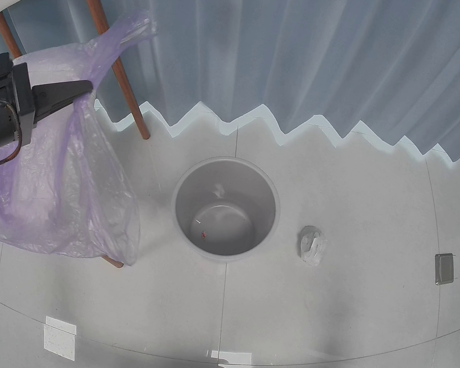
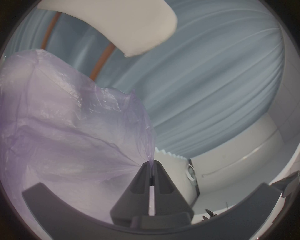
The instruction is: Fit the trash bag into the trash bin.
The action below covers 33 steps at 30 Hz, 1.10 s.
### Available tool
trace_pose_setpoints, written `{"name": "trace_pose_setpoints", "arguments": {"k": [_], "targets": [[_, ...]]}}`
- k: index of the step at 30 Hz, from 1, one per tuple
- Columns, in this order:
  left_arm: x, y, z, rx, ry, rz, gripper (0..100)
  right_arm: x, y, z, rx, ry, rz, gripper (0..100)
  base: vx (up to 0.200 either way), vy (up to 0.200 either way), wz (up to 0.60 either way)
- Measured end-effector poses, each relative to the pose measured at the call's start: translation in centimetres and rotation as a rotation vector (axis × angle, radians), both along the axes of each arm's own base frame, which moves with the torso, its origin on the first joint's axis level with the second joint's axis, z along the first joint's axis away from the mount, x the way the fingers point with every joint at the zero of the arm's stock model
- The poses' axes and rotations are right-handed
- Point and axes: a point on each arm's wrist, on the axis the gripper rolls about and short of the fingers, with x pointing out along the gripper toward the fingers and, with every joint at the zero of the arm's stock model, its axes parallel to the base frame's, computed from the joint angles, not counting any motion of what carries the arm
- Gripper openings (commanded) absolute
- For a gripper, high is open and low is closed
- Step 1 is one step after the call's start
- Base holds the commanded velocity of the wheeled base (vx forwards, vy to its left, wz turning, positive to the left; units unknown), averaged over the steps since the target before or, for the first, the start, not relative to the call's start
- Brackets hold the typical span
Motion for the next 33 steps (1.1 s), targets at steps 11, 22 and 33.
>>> {"name": "trace_pose_setpoints", "arguments": {"k": [11,22,33], "targets": [[-0.1,-7.2,0.6,0.007,-0.092,-0.393,0,0.0,0.0,0.0,0.000,0.000,0.000,100,0.000,0.000,0.00],[1.3,-14.7,1.1,0.014,-0.118,-0.650,0,0.0,0.0,0.0,0.000,0.000,0.000,100,0.000,0.000,0.00],[2.4,-18.4,0.4,0.018,-0.123,-0.713,0,0.0,0.0,0.0,0.002,0.000,-0.003,100,0.000,0.000,0.00]]}}
